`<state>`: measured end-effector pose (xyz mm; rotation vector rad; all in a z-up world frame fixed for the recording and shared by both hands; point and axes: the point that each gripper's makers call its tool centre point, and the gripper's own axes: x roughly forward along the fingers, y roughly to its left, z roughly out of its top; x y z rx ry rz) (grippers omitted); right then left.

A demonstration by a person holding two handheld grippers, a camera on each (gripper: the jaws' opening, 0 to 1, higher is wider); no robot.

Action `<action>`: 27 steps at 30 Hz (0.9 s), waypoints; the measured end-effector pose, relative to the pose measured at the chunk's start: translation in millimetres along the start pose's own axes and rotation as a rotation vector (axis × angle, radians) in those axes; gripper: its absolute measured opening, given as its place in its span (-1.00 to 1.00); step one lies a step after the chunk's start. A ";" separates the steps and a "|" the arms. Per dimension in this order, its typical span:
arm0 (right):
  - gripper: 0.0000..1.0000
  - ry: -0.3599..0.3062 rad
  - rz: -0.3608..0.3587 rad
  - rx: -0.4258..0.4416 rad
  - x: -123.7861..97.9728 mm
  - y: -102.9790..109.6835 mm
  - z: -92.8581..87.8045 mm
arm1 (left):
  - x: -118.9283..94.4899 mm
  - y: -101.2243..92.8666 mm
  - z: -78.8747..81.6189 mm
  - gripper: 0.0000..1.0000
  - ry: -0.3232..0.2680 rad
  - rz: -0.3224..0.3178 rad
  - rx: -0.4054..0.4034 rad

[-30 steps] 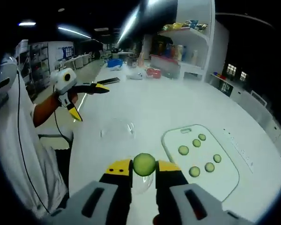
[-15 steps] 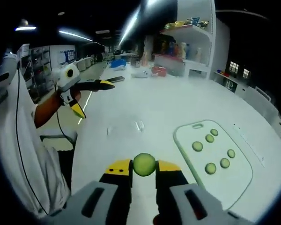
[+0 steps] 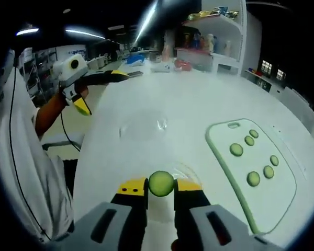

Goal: Open the petri dish lid, add cucumber slices into the petri dish, and close the lid

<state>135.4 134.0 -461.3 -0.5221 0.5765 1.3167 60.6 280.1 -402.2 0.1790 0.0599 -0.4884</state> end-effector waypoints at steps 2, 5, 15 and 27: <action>-0.62 0.005 0.001 0.002 1.6 0.2 -1.2 | 0.0 -1.2 -0.6 0.56 0.001 -0.003 -0.001; -0.62 0.016 0.002 0.001 3.1 0.1 -3.7 | -0.3 -1.7 -1.0 0.56 0.001 -0.003 -0.002; -0.62 0.046 0.002 0.002 6.3 -1.6 -12.6 | -2.3 -2.5 -0.1 0.56 -0.004 -0.003 -0.001; -0.62 0.057 -0.005 0.003 6.2 -3.7 -16.0 | -2.1 -4.9 1.7 0.56 -0.008 -0.008 -0.001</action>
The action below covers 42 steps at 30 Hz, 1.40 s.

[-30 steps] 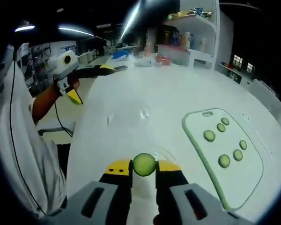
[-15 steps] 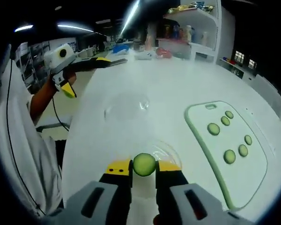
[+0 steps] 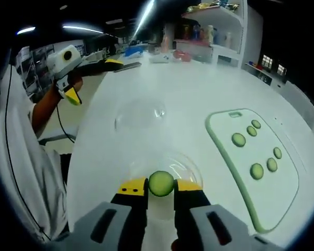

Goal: Open the petri dish lid, add cucumber slices into the petri dish, and close the lid

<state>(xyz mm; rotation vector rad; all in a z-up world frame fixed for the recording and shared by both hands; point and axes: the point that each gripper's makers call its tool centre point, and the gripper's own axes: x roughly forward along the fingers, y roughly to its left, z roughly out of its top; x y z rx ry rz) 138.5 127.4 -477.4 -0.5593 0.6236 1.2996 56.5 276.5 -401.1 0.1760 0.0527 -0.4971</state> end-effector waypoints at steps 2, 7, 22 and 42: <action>-0.62 -0.003 -0.001 -0.001 -1.6 -0.1 1.6 | 0.0 0.0 0.1 0.56 0.000 0.000 0.000; -0.62 -0.010 -0.008 -0.004 -4.8 -1.9 5.6 | -0.1 -0.9 0.0 0.56 0.001 -0.001 -0.001; -0.39 -0.016 -0.020 -0.008 -2.6 -1.2 5.4 | -1.6 -0.9 2.6 0.57 -0.007 0.000 -0.001; -0.35 -0.068 -0.026 0.002 -8.6 1.7 14.5 | -1.8 -0.7 4.6 0.57 -0.014 0.003 -0.003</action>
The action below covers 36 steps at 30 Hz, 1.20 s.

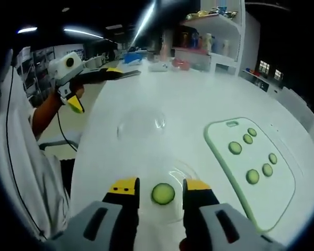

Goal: Open the petri dish lid, add cucumber slices into the petri dish, and close the lid

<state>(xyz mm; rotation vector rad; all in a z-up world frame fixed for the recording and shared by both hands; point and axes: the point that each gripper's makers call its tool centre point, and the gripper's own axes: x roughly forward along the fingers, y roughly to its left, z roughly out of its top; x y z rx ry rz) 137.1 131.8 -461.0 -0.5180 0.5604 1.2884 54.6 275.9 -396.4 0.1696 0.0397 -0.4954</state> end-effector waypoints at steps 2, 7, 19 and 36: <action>-0.35 -0.006 -0.002 0.005 0.0 0.0 0.0 | 0.5 -0.3 0.2 0.57 -0.002 -0.002 -0.002; -0.34 -0.022 -0.007 0.013 -0.8 0.8 1.9 | 0.8 0.9 -0.2 0.57 -0.002 0.002 -0.003; -0.30 -0.070 -0.059 -0.008 -9.5 4.2 14.2 | 1.5 0.7 3.0 0.58 -0.012 -0.009 0.010; -0.09 -0.261 -0.239 -0.046 -47.0 -1.0 60.2 | 6.1 6.0 25.8 0.60 -0.051 -0.004 0.042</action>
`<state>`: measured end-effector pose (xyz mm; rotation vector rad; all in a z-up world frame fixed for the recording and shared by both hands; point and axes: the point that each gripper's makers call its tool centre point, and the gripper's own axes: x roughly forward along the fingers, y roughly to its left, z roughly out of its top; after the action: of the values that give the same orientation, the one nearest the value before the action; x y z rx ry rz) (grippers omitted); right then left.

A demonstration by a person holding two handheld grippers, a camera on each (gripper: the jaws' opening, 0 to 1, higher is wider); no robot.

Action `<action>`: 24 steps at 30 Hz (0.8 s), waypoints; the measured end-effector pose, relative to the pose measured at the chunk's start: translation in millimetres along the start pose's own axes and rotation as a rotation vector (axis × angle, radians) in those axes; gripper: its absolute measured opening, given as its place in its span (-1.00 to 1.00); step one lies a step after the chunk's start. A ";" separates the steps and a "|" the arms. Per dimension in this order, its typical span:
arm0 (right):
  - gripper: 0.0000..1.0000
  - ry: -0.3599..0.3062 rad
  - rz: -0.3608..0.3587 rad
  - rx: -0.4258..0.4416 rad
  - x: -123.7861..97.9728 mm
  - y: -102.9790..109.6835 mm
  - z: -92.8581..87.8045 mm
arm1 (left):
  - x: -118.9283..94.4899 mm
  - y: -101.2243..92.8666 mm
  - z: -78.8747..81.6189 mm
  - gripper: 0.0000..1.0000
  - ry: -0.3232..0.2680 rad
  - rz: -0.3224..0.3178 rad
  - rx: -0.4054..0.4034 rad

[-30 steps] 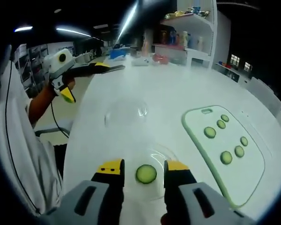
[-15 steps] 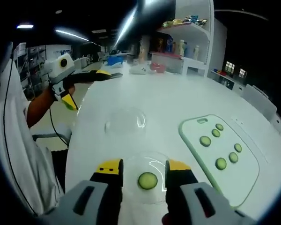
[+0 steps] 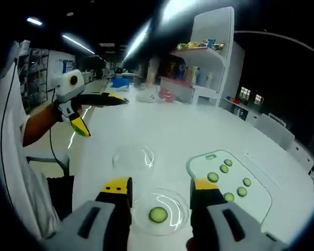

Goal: Open the petri dish lid, add cucumber slices into the petri dish, and close the lid

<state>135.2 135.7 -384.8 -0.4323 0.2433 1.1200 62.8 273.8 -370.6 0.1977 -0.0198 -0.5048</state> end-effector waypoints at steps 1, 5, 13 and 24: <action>-0.08 -0.011 -0.017 -0.004 -2.1 -3.2 3.4 | 0.8 -0.5 2.1 0.60 -0.006 -0.004 0.003; -0.07 -0.101 -0.096 0.022 -8.7 -16.4 22.2 | 5.1 1.6 6.8 0.60 -0.017 -0.004 0.007; 0.04 -0.241 -0.272 0.052 -32.4 -41.7 48.3 | 10.2 17.9 20.4 0.60 -0.049 0.052 0.001; 0.27 -0.357 -0.490 0.058 -82.3 -76.4 57.5 | 12.9 27.8 39.2 0.60 -0.111 0.109 -0.013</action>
<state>168.3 66.8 -284.5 -0.2154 -0.1410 0.6886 84.7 284.3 -327.1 0.1547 -0.1349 -0.4067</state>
